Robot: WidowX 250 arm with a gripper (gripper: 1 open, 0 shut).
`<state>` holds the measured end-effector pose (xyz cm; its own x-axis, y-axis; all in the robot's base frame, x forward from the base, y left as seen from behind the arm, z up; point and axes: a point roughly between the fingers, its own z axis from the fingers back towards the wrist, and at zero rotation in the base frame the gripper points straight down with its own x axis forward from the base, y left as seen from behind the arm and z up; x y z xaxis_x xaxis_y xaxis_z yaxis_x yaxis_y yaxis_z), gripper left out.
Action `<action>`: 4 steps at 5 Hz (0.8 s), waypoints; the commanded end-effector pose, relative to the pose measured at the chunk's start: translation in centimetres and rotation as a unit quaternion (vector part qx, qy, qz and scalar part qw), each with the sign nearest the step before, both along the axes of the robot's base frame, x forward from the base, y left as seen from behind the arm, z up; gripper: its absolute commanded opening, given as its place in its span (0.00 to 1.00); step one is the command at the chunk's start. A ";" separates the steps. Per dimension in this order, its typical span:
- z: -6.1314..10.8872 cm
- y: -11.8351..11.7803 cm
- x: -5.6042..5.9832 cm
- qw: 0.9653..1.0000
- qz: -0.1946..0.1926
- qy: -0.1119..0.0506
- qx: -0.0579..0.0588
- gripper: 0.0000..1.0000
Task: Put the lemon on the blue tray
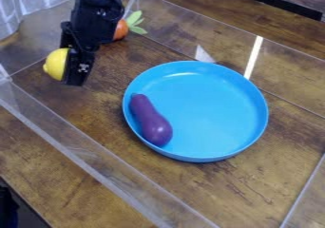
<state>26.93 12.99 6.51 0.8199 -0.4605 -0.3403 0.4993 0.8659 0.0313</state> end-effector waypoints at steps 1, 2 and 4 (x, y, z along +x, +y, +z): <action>3.3 -0.2 1.3 0.998 -0.006 -0.054 0.017 0.00; 3.4 -0.2 1.4 0.998 -0.002 -0.055 0.017 0.00; 3.6 -0.2 1.4 0.998 0.004 -0.057 0.016 0.00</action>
